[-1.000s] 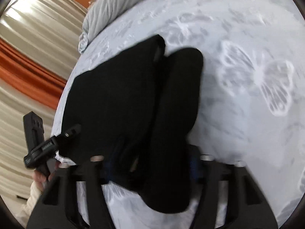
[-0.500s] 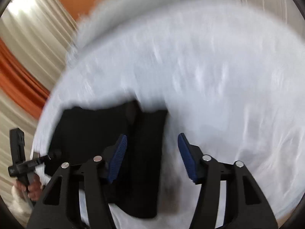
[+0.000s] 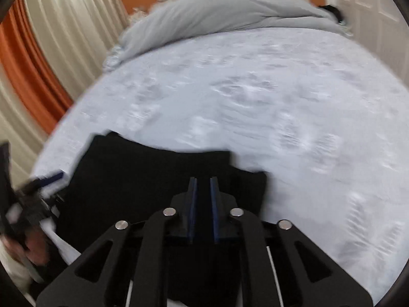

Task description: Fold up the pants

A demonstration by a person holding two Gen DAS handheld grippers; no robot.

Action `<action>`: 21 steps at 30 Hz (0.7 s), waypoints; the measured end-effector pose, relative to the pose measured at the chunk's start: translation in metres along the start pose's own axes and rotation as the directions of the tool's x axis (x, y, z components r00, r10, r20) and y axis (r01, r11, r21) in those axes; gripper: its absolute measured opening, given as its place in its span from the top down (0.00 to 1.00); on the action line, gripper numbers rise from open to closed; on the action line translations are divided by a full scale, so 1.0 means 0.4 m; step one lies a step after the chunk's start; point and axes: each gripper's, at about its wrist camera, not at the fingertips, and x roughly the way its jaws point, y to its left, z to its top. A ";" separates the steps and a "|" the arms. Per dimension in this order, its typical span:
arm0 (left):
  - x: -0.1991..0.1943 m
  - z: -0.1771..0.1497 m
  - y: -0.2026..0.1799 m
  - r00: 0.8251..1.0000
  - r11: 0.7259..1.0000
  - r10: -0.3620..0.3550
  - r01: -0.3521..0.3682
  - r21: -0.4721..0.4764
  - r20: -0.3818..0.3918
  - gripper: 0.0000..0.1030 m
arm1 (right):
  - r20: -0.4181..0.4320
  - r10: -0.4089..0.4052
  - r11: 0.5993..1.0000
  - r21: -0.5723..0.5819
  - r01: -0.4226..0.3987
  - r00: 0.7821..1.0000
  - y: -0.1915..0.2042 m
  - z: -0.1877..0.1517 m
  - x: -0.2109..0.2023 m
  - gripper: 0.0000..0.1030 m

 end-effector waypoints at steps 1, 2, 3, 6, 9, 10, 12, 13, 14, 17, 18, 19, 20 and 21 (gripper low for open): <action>-0.002 -0.007 0.014 1.000 1.000 -0.011 0.011 -0.018 -0.012 0.19 | -0.056 0.033 0.998 0.055 -0.030 0.998 -0.031 -0.019 0.005 0.68; -0.005 -0.020 0.032 0.999 0.999 -0.030 0.029 -0.041 -0.031 0.19 | -0.087 0.078 0.993 0.099 -0.070 0.993 -0.053 -0.039 0.007 0.43; -0.006 -0.035 0.055 0.997 0.996 -0.052 0.048 -0.072 -0.053 0.18 | -0.086 0.109 0.988 0.122 -0.098 0.990 -0.068 -0.059 0.004 0.35; 0.002 -0.079 0.099 0.985 0.981 -0.132 0.113 -0.160 -0.108 0.16 | -0.081 0.196 0.968 0.178 -0.179 0.977 -0.093 -0.126 -0.001 0.26; 0.022 -0.130 0.125 0.951 0.938 -0.263 0.212 -0.273 -0.164 0.16 | -0.082 0.319 0.922 0.259 -0.289 0.944 -0.110 -0.163 -0.006 0.25; 0.032 -0.143 0.129 0.936 0.920 -0.303 0.238 -0.312 -0.178 0.16 | -0.084 0.353 0.907 0.277 -0.318 0.932 -0.104 -0.169 -0.001 0.24; 0.052 -0.155 0.132 0.916 0.895 -0.352 0.268 -0.356 -0.195 0.16 | -0.089 0.382 0.891 0.300 -0.341 0.920 -0.084 -0.168 0.016 0.13; 0.058 -0.157 0.132 0.914 0.891 -0.356 0.270 -0.364 -0.194 0.14 | -0.093 0.370 0.898 0.292 -0.330 0.924 -0.069 -0.164 0.024 0.09; 0.059 -0.154 0.129 0.916 0.890 -0.358 0.276 -0.363 -0.182 0.12 | -0.097 0.359 0.903 0.286 -0.320 0.928 -0.060 -0.161 0.027 0.07; 0.069 -0.138 0.115 0.907 0.879 -0.388 0.309 -0.364 -0.167 0.12 | -0.102 0.340 0.907 0.299 -0.297 0.935 -0.031 -0.154 0.058 0.04; 0.079 -0.134 0.109 0.903 0.875 -0.393 0.308 -0.374 -0.175 0.12 | -0.100 0.335 0.906 0.308 -0.291 0.937 -0.028 -0.154 0.063 0.04; 0.088 -0.128 0.104 0.905 0.878 -0.385 0.298 -0.375 -0.181 0.12 | -0.098 0.328 0.905 0.319 -0.283 0.939 -0.024 -0.150 0.073 0.04; 0.093 -0.122 0.094 0.914 0.887 -0.364 0.282 -0.366 -0.179 0.12 | -0.093 0.318 0.901 0.338 -0.271 0.943 -0.022 -0.148 0.084 0.04; 0.095 -0.115 0.079 0.926 0.902 -0.334 0.260 -0.346 -0.176 0.12 | -0.086 0.314 0.899 0.348 -0.266 0.946 -0.025 -0.143 0.101 0.04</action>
